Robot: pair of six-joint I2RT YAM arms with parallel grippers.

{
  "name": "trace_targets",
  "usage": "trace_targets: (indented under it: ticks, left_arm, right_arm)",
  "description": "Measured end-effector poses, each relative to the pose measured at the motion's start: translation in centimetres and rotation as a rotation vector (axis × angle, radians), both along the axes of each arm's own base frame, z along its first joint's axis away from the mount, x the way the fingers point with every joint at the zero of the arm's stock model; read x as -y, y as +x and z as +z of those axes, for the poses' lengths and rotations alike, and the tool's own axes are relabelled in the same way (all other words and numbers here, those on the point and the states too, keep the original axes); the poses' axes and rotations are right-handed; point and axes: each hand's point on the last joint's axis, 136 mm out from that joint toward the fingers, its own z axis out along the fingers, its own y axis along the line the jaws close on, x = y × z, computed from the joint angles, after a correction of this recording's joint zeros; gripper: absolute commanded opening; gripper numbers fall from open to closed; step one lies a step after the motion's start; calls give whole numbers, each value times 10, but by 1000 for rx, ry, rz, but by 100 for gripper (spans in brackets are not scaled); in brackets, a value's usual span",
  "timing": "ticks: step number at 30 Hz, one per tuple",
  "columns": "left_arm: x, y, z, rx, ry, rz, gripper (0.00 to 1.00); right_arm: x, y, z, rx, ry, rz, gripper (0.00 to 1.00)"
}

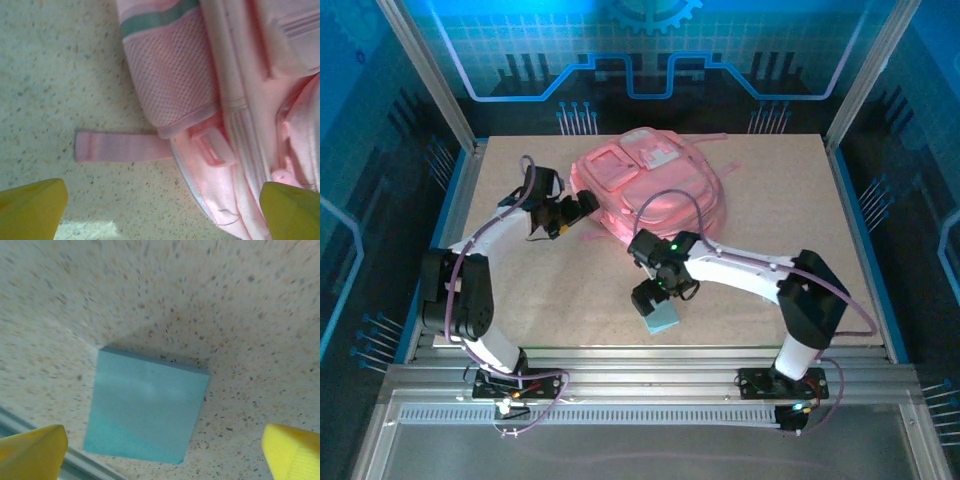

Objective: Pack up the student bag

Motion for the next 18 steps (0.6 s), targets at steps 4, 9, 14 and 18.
trace_targets:
  ticks: [4, 9, 14, 18]
  left_arm:
    - [0, -3, -4, -6, -18, 3, 99]
    - [3, 2, 1, 12, -52, 5, 99]
    - [7, 5, 5, 29, -81, 2, 99]
    - [9, 6, 8, 31, -103, 4, 99]
  right_arm:
    - [-1, -9, -19, -21, -63, 4, 100]
    - [-9, -15, -34, -41, -72, -18, 100]
    - [-19, -26, -49, -54, -84, -19, 100]
    - [-20, -27, -52, -54, -87, -40, 96]
